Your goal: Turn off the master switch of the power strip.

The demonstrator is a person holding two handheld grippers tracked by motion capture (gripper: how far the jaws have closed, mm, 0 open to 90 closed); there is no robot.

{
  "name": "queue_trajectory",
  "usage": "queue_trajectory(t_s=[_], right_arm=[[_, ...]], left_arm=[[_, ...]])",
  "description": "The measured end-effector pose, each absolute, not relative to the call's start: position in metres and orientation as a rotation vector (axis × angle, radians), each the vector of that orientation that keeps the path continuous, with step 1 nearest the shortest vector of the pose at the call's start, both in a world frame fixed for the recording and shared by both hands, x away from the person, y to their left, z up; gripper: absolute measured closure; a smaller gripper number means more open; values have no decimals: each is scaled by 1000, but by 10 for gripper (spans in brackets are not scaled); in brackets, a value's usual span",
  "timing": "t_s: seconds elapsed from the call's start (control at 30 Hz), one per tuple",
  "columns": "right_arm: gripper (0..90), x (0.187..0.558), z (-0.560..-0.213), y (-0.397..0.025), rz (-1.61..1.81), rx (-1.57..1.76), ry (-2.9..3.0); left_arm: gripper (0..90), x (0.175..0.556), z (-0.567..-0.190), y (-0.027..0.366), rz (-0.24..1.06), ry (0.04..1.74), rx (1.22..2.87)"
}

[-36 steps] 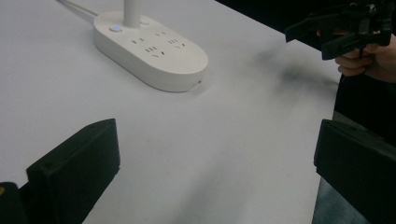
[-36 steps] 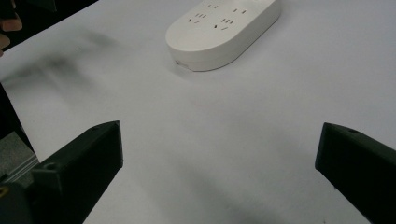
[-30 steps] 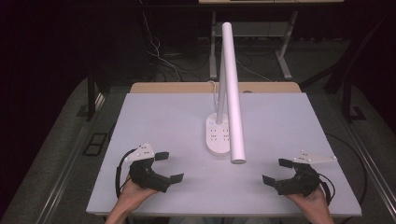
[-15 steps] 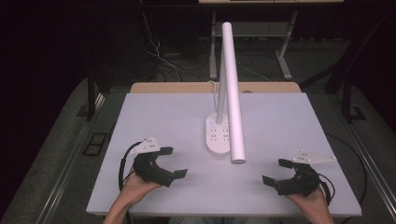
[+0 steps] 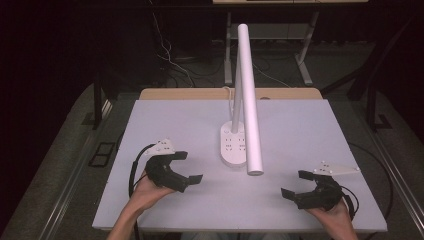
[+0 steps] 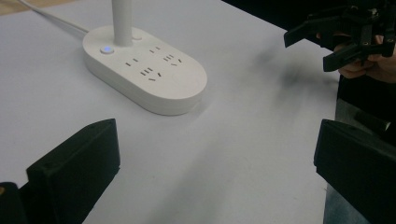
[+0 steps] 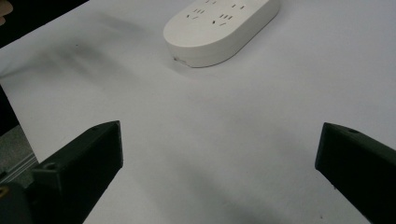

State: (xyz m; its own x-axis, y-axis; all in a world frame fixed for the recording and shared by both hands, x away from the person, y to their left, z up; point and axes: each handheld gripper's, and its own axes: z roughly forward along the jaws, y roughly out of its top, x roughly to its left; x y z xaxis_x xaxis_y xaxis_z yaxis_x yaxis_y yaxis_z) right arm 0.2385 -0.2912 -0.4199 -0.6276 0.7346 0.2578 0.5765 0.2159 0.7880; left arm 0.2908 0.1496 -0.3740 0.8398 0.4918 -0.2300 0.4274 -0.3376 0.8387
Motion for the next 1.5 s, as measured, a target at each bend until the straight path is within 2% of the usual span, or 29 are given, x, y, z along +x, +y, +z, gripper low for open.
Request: queue_trajectory(t_s=[1.5], right_arm=[[4,238,-421,-292,1366,1260,2323]], left_arm=[[0,354,-337,127,132,640,2063]])
